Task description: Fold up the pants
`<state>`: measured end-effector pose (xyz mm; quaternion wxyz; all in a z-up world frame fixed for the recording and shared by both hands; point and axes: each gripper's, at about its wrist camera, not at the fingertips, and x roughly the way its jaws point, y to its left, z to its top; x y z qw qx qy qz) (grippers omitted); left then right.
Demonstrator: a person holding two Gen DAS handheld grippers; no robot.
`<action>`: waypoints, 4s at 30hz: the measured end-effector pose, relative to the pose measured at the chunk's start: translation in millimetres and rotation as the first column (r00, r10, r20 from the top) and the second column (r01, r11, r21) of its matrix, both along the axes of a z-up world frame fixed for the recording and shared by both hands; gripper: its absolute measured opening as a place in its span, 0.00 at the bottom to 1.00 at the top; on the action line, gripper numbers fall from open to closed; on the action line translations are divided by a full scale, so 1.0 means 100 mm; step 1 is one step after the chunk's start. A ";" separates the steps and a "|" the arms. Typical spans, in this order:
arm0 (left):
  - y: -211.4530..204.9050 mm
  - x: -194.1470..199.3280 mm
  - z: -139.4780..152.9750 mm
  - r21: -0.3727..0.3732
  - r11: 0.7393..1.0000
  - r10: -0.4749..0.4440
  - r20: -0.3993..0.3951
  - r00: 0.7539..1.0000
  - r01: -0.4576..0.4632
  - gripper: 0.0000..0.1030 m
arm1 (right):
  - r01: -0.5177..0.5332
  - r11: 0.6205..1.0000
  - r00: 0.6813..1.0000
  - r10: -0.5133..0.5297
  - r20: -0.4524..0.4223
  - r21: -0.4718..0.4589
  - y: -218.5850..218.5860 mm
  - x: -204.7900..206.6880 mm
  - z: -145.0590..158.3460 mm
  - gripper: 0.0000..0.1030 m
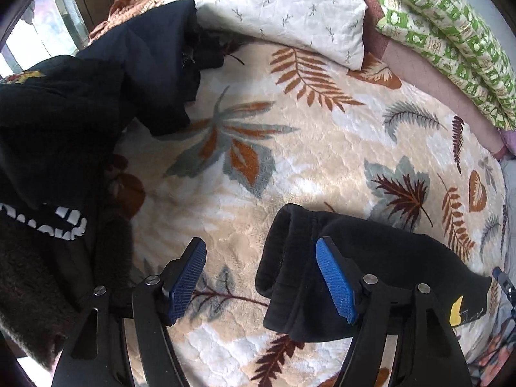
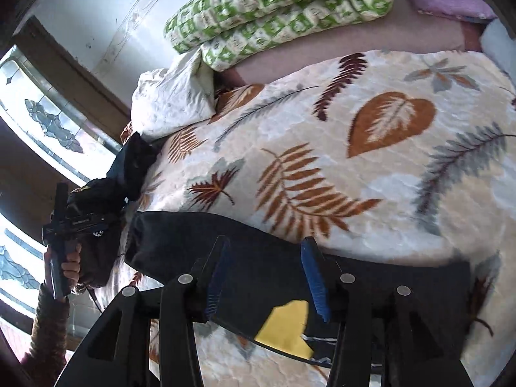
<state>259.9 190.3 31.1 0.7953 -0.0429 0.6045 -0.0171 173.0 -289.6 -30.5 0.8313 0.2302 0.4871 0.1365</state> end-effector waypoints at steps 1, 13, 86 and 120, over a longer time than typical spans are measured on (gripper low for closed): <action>-0.03 0.05 -0.09 0.008 1.000 -0.009 -0.029 1.000 0.009 0.69 | -0.029 1.000 1.000 0.029 -0.014 -0.001 0.13 0.12 -0.04 0.47; -0.19 0.30 -0.54 -0.166 0.980 -0.130 -0.095 0.987 0.113 0.23 | -0.218 0.975 0.969 0.212 -0.125 -0.036 1.06 1.01 -0.44 0.49; 0.19 0.28 -0.51 -0.298 0.953 -0.049 -0.005 0.999 0.045 0.59 | -0.352 0.935 0.921 0.341 -0.189 -0.028 1.42 1.33 -0.82 0.49; -0.02 -0.19 -0.12 -0.092 0.996 0.006 0.132 0.991 0.006 0.45 | -0.065 0.997 0.998 0.066 -0.024 0.046 0.20 0.34 0.04 0.59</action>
